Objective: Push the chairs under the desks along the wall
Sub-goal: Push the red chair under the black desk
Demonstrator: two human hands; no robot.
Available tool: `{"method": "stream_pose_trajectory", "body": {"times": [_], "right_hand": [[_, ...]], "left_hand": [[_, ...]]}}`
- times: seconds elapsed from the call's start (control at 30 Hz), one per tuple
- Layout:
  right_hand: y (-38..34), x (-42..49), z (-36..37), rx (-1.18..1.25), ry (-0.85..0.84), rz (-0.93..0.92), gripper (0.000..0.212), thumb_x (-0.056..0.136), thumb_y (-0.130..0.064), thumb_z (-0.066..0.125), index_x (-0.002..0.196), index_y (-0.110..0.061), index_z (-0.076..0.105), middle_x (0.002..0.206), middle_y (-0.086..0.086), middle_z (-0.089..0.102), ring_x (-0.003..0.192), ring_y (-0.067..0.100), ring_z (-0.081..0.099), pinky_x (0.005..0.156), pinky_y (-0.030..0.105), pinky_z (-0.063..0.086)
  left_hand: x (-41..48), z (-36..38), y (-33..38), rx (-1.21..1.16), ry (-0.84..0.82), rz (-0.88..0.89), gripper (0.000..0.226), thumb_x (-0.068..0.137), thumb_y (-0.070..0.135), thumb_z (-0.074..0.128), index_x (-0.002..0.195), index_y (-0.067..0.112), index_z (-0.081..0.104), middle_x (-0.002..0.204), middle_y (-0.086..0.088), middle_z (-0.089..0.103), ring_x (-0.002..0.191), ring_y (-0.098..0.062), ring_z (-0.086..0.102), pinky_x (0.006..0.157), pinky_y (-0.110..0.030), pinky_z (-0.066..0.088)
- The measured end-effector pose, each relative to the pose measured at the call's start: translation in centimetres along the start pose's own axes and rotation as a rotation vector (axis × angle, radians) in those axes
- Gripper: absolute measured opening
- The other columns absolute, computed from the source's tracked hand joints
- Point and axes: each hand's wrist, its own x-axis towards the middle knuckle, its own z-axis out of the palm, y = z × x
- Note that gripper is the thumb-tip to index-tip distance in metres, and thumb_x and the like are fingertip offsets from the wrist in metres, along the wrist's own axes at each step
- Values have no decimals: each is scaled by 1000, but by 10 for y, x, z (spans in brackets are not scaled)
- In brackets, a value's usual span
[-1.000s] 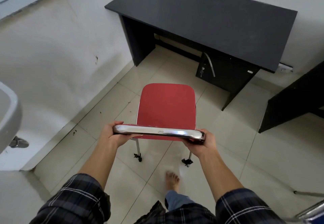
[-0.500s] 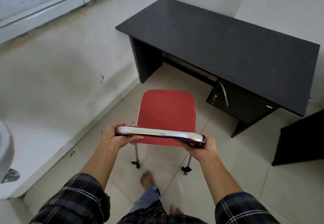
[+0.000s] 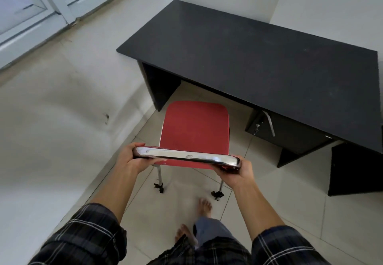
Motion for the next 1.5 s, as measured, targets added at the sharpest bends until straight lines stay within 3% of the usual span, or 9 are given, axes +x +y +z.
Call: {"method": "stream_pose_trajectory", "body": {"times": [0.07, 0.13, 0.27, 0.4, 0.63, 0.93, 1.13, 1.33, 1.5], "right_hand": [[-7, 10, 14, -16, -1, -1, 76, 60, 4, 58, 135, 6, 52, 139, 33, 54, 120, 55, 57, 98, 69, 48], [-16, 23, 31, -27, -22, 3, 91, 53, 5, 60, 143, 4, 48, 136, 33, 55, 119, 56, 57, 97, 69, 49], [-35, 37, 64, -16, -16, -12, 87, 57, 3, 60, 143, 3, 48, 136, 33, 55, 119, 55, 57, 98, 68, 48], [-58, 54, 104, -31, 16, -21, 82, 58, 2, 59, 140, 3, 51, 136, 33, 54, 119, 54, 56, 100, 68, 47], [-64, 63, 133, 2, 25, -23, 83, 58, 3, 60, 140, 3, 49, 135, 33, 54, 119, 54, 57, 98, 67, 49], [-45, 85, 195, 141, 9, -54, 61, 58, 1, 58, 119, 0, 54, 139, 31, 52, 124, 51, 55, 102, 64, 48], [-26, 104, 232, 248, -28, -70, 38, 58, 2, 55, 96, -2, 53, 123, 27, 52, 132, 47, 50, 102, 65, 47], [-20, 123, 271, 313, -14, -88, 56, 57, 1, 57, 113, -3, 51, 134, 28, 55, 132, 48, 51, 101, 65, 48], [-26, 135, 302, 300, 0, -105, 67, 61, 2, 58, 128, 4, 54, 146, 32, 50, 128, 52, 53, 100, 67, 48]], "left_hand": [[9, 16, 12, -9, 1, -13, 70, 76, -3, 49, 144, -5, 31, 137, -43, 37, 122, -67, 34, 86, -83, 31], [21, 31, 26, -15, -10, -34, 67, 80, -1, 48, 144, -6, 30, 138, -43, 36, 125, -67, 33, 95, -81, 28], [38, 67, 49, 4, -12, -32, 60, 84, 0, 47, 142, -6, 31, 137, -43, 38, 125, -66, 33, 95, -80, 28], [57, 108, 76, -29, -54, -42, 38, 89, 1, 45, 125, -10, 40, 135, -40, 40, 127, -62, 33, 98, -77, 27], [75, 130, 103, -1, -52, -40, 53, 85, -2, 47, 136, -7, 32, 136, -40, 39, 126, -64, 34, 99, -77, 28], [104, 170, 178, 124, -33, 6, 53, 82, -4, 47, 135, -1, 39, 134, -37, 43, 120, -65, 38, 101, -77, 27], [129, 188, 223, 203, -28, 2, 59, 80, -6, 45, 138, 2, 38, 134, -33, 44, 119, -62, 41, 101, -77, 29], [148, 209, 263, 248, -55, -10, 54, 81, -6, 44, 133, 2, 39, 130, -35, 45, 120, -64, 39, 102, -76, 28], [163, 232, 291, 315, -61, -16, 70, 71, -8, 51, 139, 5, 37, 133, -35, 45, 122, -64, 38, 100, -77, 30]]}}
